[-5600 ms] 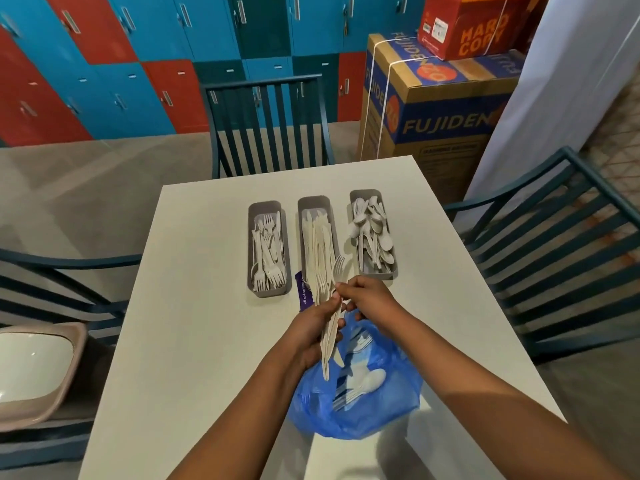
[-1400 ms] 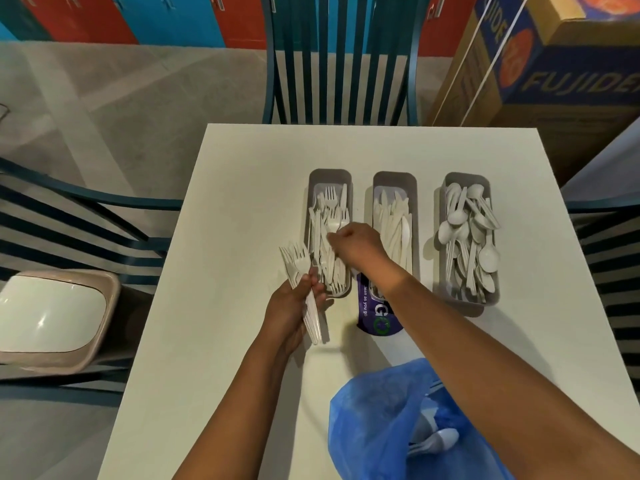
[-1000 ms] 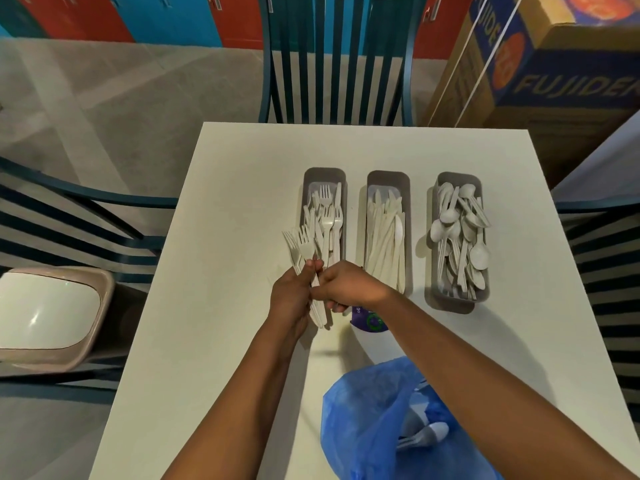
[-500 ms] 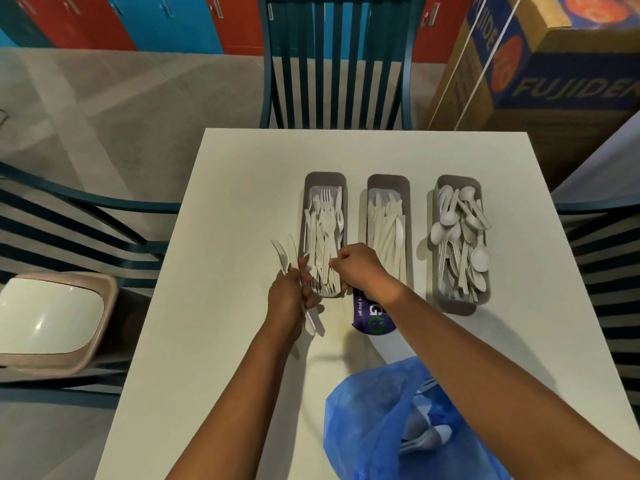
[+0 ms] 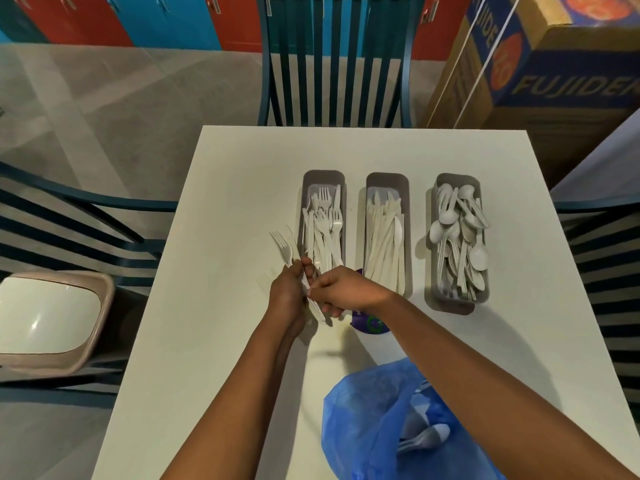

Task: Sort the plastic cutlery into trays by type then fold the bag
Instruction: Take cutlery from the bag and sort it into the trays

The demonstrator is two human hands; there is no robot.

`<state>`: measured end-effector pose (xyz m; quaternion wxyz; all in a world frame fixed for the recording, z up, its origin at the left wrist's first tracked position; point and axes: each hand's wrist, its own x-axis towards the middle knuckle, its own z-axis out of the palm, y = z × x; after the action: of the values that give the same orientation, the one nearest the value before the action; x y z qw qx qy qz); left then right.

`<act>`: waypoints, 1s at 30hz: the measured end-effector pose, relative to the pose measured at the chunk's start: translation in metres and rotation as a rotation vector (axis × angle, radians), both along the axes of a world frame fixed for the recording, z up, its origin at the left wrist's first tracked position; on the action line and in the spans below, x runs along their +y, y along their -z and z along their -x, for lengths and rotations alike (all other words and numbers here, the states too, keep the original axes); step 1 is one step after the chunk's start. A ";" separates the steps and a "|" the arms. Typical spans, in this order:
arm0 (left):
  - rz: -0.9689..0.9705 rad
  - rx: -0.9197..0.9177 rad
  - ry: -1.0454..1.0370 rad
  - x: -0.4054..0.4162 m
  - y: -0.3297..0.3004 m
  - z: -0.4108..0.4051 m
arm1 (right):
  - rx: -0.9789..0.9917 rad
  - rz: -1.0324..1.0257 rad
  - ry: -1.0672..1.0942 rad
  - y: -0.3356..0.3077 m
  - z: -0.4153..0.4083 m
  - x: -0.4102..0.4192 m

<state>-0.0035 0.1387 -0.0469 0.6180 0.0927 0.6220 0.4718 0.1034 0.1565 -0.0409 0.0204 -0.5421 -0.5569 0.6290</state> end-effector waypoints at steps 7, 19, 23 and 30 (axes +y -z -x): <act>-0.027 0.090 0.128 0.001 -0.005 -0.002 | 0.089 -0.118 0.191 0.004 -0.006 -0.009; -0.062 0.631 0.440 0.005 0.004 -0.004 | -0.226 -0.295 0.531 0.017 -0.067 0.004; -0.061 0.781 0.386 0.004 0.009 -0.007 | -0.336 -0.303 0.543 0.026 -0.083 0.006; -0.065 0.868 0.401 0.023 -0.001 -0.016 | -0.351 -0.333 0.555 0.027 -0.089 0.012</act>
<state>0.0127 0.1617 -0.0462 0.3769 0.4185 0.7774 0.2801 0.1921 0.1690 -0.0675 0.1824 -0.7613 -0.4785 0.3976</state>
